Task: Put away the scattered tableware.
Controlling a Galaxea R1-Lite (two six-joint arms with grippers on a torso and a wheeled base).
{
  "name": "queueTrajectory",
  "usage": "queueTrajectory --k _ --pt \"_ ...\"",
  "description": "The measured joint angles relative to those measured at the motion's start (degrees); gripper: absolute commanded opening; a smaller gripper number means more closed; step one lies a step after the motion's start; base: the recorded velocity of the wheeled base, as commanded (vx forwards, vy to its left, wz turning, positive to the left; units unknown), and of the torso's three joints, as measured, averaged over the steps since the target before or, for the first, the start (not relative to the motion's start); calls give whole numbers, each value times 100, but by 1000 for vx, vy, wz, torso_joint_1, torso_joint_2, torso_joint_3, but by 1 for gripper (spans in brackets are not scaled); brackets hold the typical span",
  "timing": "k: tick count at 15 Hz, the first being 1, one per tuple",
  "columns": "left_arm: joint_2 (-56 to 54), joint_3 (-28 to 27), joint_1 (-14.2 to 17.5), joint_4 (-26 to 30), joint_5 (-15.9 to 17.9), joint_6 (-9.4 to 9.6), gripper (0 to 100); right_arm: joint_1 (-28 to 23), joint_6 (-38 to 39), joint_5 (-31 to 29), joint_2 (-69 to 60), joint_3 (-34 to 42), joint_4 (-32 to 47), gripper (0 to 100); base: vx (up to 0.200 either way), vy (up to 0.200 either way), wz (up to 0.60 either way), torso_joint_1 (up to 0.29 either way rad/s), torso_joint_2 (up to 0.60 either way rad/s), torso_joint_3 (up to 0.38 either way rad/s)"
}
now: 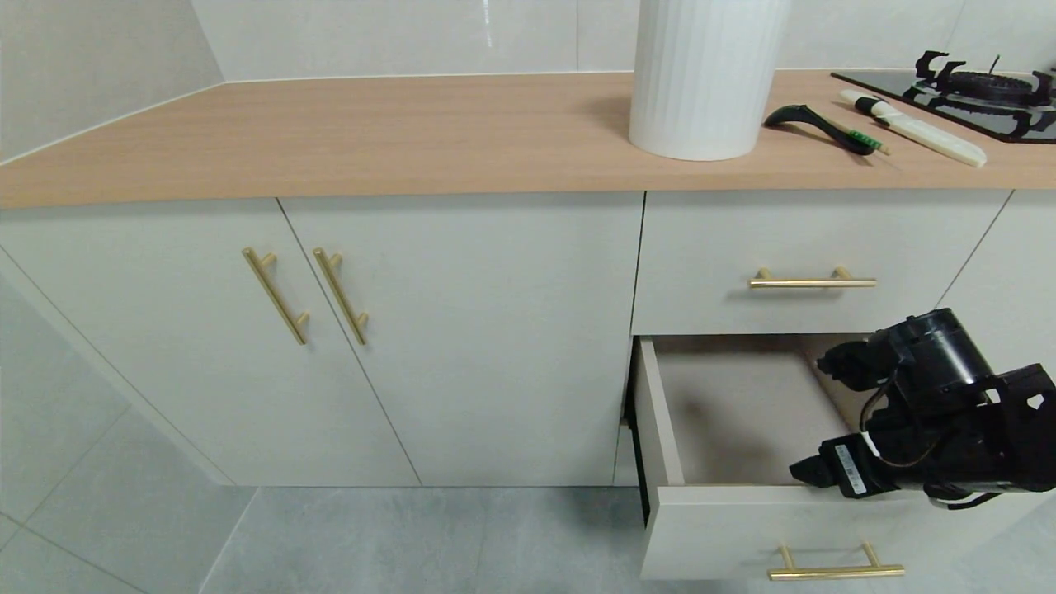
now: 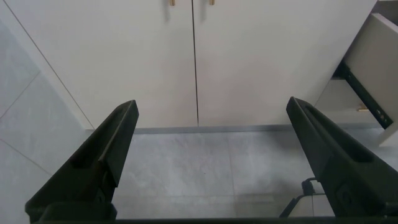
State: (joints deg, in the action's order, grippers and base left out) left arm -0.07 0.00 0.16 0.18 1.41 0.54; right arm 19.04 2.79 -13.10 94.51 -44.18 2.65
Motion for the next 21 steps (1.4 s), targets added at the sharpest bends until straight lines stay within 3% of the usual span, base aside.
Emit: queueTrajectory --k 7,15,19,21 --pt "0 0 0 0 0 0 100 110 -638 -17 -271 -138 1755 100 0 0 0 0 0 0" --pt "0 0 0 0 0 0 100 195 -1245 -38 -375 -105 3050 100 0 0 0 0 0 0" --pt "0 0 0 0 0 -2 100 236 -1215 -44 -405 -185 3026 100 0 0 0 0 0 0" --pt "0 0 0 -2 0 1 100 234 -798 -16 -490 -422 2954 100 0 0 0 0 0 0"
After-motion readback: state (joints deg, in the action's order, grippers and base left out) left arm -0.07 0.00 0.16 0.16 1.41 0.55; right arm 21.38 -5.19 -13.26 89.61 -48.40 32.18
